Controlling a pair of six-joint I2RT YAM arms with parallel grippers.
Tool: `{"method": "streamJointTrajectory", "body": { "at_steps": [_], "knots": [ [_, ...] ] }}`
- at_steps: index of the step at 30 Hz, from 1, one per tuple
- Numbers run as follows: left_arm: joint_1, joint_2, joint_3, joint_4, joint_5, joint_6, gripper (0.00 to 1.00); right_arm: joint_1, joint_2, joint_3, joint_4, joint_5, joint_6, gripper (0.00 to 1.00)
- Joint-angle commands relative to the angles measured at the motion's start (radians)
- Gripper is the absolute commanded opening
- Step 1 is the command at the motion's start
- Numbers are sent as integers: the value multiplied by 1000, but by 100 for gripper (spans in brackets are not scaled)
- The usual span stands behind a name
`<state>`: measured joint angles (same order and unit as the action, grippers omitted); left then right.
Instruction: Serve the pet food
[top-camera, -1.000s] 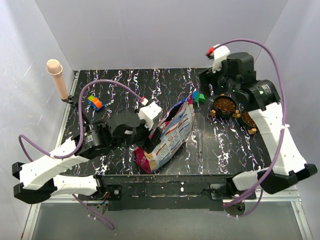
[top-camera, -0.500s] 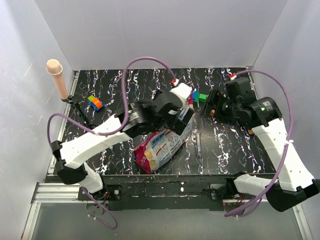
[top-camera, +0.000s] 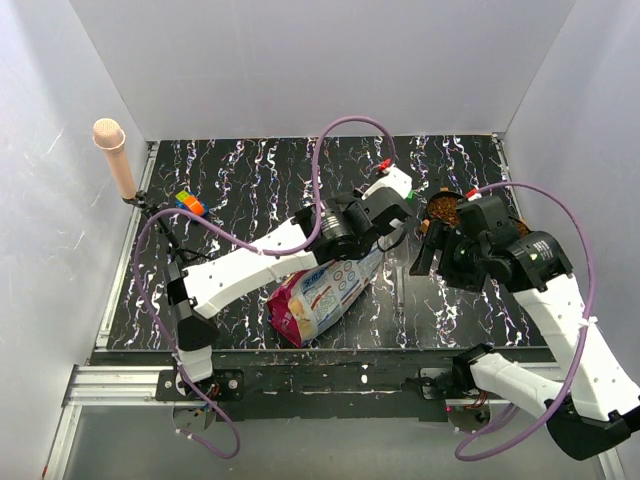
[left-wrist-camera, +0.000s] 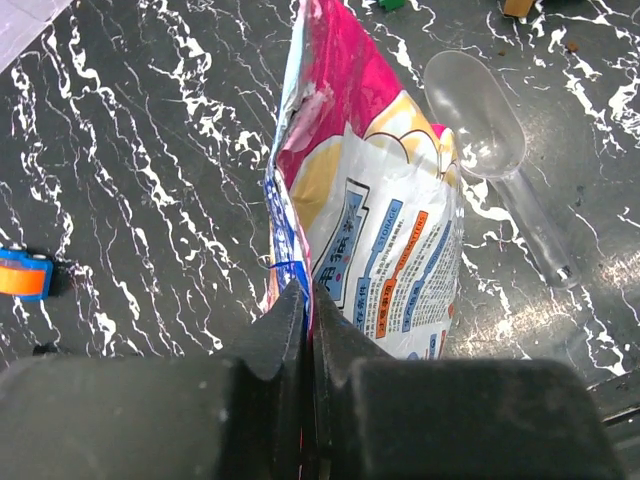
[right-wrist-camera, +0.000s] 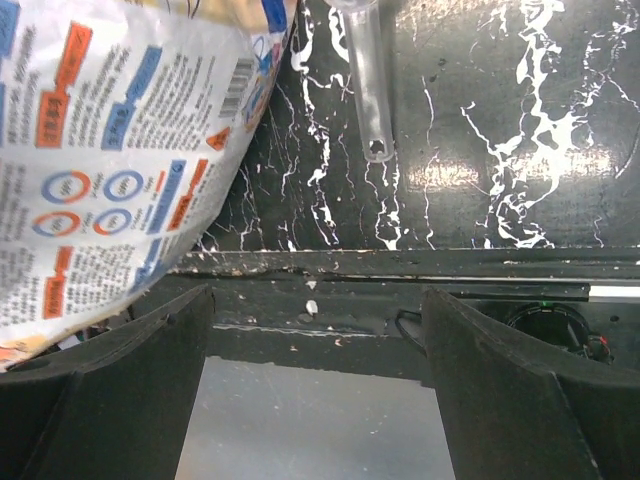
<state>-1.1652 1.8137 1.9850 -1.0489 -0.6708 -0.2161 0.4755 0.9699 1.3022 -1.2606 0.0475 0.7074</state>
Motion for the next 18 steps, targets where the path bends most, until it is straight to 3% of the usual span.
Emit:
{"method": "streamJointTrajectory", "body": {
  "at_steps": [1, 6, 8, 11, 14, 18],
  "knots": [
    [28, 30, 162, -139, -120, -136, 0, 75, -49, -40, 116, 34, -66, 89],
    [111, 223, 674, -595, -237, -483, 0, 415, -60, -47, 363, 242, -123, 90],
    [233, 195, 645, -596, -114, -569, 0, 564, -50, -66, 488, 320, -154, 90],
    [412, 61, 415, -539, 104, -754, 0, 746, -28, -124, 717, 466, -245, 91],
    [446, 32, 412, -543, 56, -831, 0, 850, 16, -188, 947, 580, -363, 93],
    [446, 50, 505, -596, 19, -925, 0, 871, 128, -149, 1076, 634, -440, 95]
  ]
}}
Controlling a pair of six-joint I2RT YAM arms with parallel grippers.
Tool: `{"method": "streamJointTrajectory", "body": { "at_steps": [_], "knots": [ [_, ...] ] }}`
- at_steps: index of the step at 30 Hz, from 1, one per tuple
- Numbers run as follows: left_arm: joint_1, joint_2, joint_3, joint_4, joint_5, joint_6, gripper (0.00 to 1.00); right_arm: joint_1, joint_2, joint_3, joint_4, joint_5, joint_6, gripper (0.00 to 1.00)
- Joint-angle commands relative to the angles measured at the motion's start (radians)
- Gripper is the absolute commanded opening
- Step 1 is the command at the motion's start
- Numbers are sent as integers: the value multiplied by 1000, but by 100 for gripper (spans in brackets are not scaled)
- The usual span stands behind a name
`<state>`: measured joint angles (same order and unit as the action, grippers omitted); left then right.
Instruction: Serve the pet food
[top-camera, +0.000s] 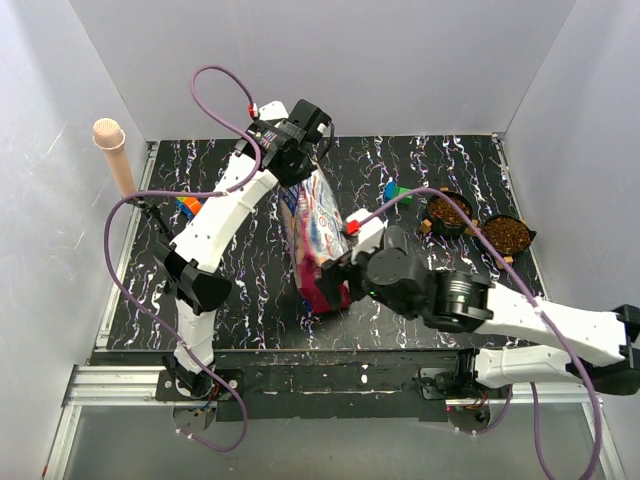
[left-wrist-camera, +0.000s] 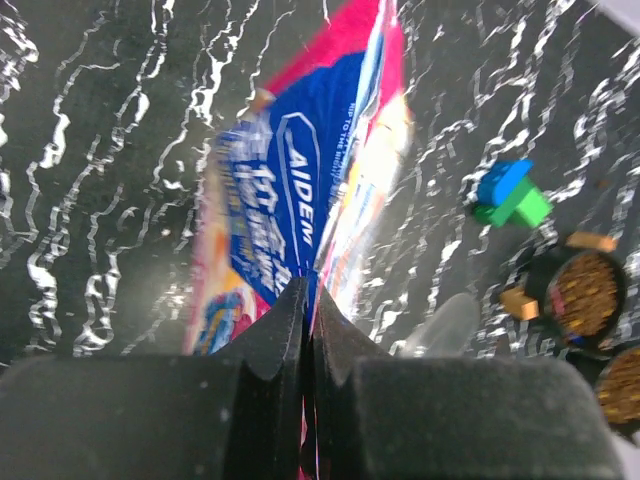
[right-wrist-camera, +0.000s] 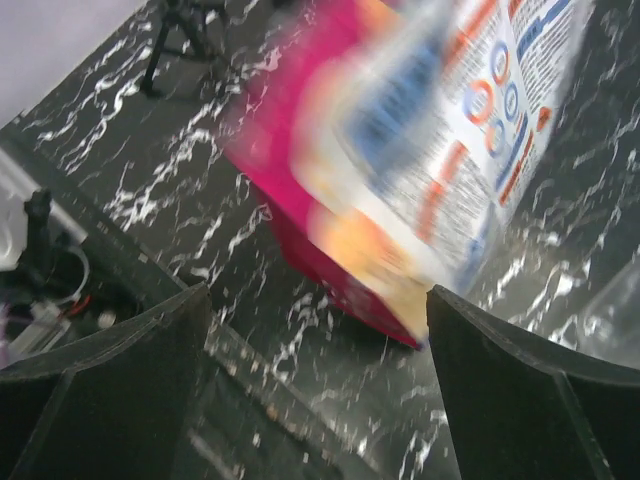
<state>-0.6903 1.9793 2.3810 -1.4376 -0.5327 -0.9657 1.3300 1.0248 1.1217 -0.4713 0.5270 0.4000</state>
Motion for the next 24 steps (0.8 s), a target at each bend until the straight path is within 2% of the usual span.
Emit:
{"method": "streamJointTrajectory", "body": {
  "at_steps": [1, 5, 7, 9, 11, 15, 18, 21, 24],
  "knots": [
    [-29, -129, 90, -208, -118, -217, 0, 20, 95, 50, 307, 142, -166, 95],
    [-31, -148, 30, -205, -92, -301, 0, 35, 181, 99, 372, 183, -246, 95],
    [-29, -149, 24, -207, -78, -317, 0, 51, 216, 121, 376, 356, -280, 95],
    [-29, -154, 17, -205, -70, -324, 0, 48, 241, 162, 317, 447, -294, 96],
    [-31, -163, 4, -207, -59, -327, 0, 20, 207, 136, 356, 391, -380, 95],
    [-29, -209, -58, -192, -53, -350, 0, -80, 149, 165, 202, 141, -375, 90],
    [-31, -246, -92, -184, -56, -383, 0, -110, 199, 220, 125, 111, -397, 90],
    [-31, -250, -89, -172, -64, -389, 0, -98, 224, 211, 172, 39, -446, 89],
    [-31, -235, -57, -175, -59, -392, 0, -89, 285, 254, 165, 36, -448, 88]
  ]
}}
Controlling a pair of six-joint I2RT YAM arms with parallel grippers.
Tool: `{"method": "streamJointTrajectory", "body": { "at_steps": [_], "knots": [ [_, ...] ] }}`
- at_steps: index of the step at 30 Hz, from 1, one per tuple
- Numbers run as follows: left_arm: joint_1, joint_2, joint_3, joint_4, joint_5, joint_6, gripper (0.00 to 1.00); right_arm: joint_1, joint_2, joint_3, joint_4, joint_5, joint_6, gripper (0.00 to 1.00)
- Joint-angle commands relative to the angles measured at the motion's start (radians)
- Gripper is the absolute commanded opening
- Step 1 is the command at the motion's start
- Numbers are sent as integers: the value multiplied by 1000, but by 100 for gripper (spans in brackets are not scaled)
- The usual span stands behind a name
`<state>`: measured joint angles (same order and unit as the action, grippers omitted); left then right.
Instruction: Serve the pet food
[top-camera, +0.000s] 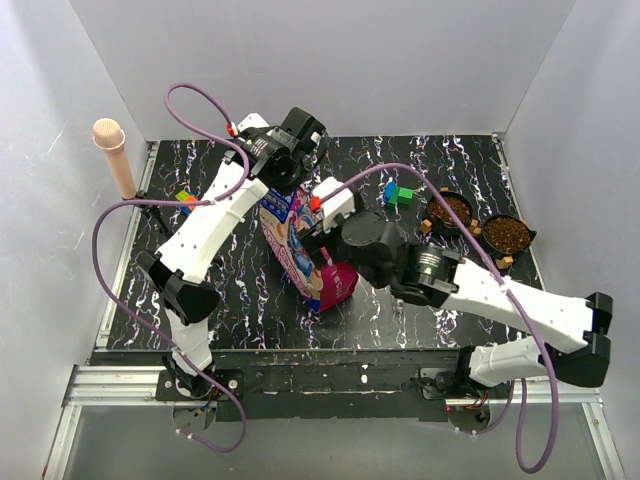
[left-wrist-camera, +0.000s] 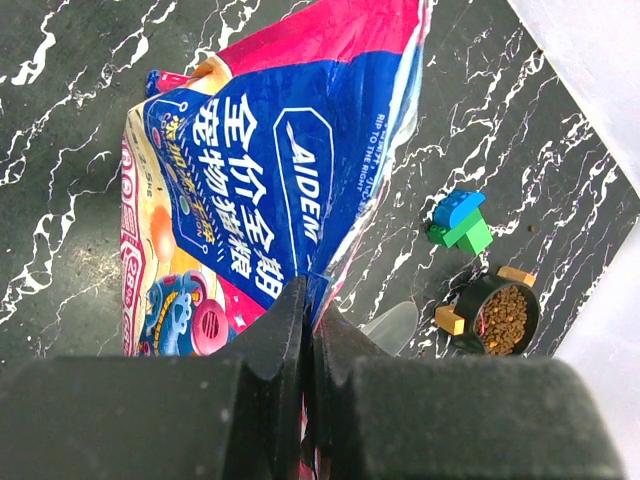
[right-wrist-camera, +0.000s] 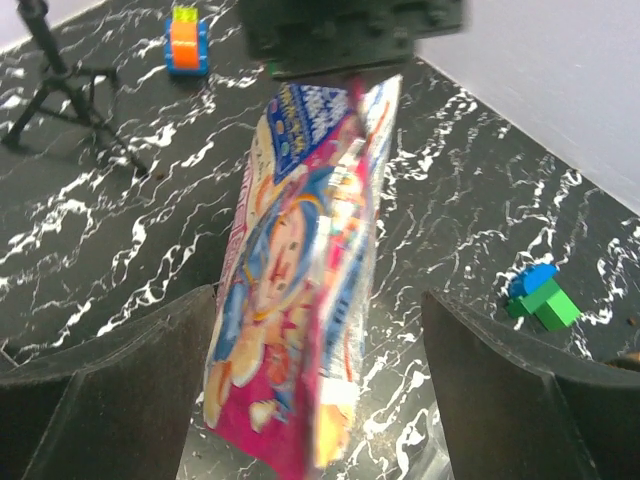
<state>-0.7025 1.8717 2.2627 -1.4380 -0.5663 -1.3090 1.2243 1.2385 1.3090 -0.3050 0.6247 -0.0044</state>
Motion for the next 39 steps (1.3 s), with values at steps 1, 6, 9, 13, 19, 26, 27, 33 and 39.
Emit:
{"method": "streamJointTrajectory", "body": {
  "at_steps": [1, 6, 9, 13, 19, 26, 27, 33, 39],
  "knots": [
    [-17, -126, 64, -179, -21, -55, 0, 17, 91, 79, -5, -57, -45, 88],
    [-18, -163, 31, -179, -26, -82, 0, 11, 170, 101, -35, 160, -57, 76],
    [-18, -213, -26, -148, -38, -78, 0, 0, 135, 40, -57, 153, -91, 46],
    [-17, -305, -165, -69, -61, -49, 12, -8, -9, -62, -78, -85, -193, 1],
    [-9, -508, -469, 166, -55, 56, 51, -146, -138, -19, -331, -428, -203, 1],
    [-11, -563, -584, 307, 29, 114, 53, -197, -159, -5, -405, -612, -187, 1],
    [-9, -565, -589, 317, 49, 116, 53, -195, -145, 7, -411, -617, -184, 1],
    [-11, -572, -652, 419, 206, 85, 49, -195, -87, 61, -381, -514, -151, 8],
    [-9, -623, -704, 426, 191, 59, 16, -108, -27, 62, -266, -354, -247, 49]
  ]
}}
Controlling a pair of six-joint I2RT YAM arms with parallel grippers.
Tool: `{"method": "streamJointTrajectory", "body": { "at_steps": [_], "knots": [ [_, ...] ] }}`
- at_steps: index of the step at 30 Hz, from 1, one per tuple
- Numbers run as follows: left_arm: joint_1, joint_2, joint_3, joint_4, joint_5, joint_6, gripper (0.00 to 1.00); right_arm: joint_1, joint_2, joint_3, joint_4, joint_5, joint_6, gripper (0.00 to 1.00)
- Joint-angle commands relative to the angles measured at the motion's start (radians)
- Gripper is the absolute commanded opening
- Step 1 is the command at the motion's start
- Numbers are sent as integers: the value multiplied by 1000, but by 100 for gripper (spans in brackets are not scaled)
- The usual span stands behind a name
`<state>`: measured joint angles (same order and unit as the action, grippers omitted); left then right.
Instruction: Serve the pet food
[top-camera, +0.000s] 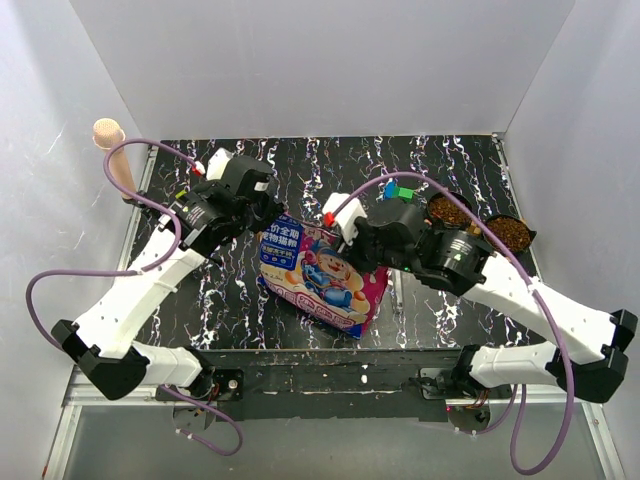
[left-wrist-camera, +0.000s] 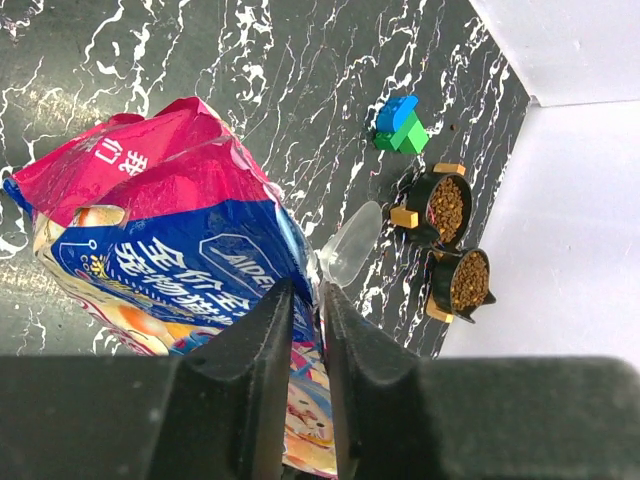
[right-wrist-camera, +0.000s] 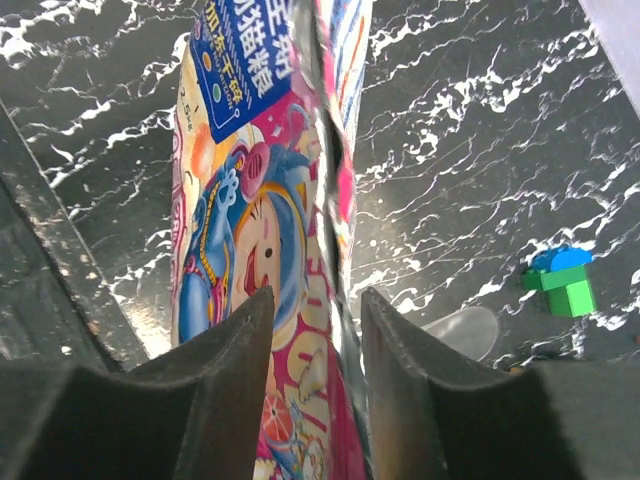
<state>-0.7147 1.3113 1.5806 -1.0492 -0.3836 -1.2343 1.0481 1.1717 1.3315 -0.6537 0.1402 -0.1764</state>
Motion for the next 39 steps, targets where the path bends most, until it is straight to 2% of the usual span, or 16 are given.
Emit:
{"method": "streamJointTrajectory", "body": {
  "at_steps": [1, 5, 10, 11, 12, 13, 15, 20, 22, 25, 26, 27, 28, 33, 36, 39],
  "knots": [
    [1, -70, -21, 34, 2, -14, 12, 91, 64, 46, 100, 160, -104, 52],
    [3, -89, -14, 9, -26, -22, 1, 131, 176, 101, 132, 303, -207, 56],
    [1, -90, -13, -18, -32, -65, 0, 156, 304, 219, 197, 504, -328, 53],
    [3, -89, -10, -32, -34, -88, 0, 159, 325, 233, 204, 528, -351, 48],
    [1, -87, -8, -44, -37, -114, 0, 162, 339, 242, 207, 554, -369, 32],
    [3, -84, -2, -60, -43, -137, 0, 167, 347, 239, 219, 588, -389, 2],
    [4, -84, 7, -72, -64, -143, 0, 171, 324, 190, 273, 638, -432, 1],
    [3, -98, 4, -69, -100, -149, 0, 153, 224, 147, 160, 469, -352, 1],
    [3, -101, -4, -63, -100, -149, 0, 144, 207, 111, 152, 502, -325, 19],
    [4, -104, -13, -57, -89, -146, 0, 116, 143, 29, 149, 466, -315, 21],
    [4, -106, -14, -57, -89, -145, 0, 109, 120, 14, 155, 458, -311, 21],
    [7, -107, -17, -55, -89, -143, 0, 105, 106, 5, 141, 450, -310, 6],
    [6, -109, -18, -58, -90, -142, 0, 104, 95, 3, 126, 452, -304, 1],
    [9, -107, -21, -58, -54, -143, 0, 89, 66, 31, 39, 363, -226, 1],
    [8, -99, -53, -16, 38, -171, 19, 89, 60, 41, 40, 303, -202, 1],
    [8, -95, -109, 49, 139, -230, 30, 87, 88, 66, 48, 297, -186, 1]
  ]
}}
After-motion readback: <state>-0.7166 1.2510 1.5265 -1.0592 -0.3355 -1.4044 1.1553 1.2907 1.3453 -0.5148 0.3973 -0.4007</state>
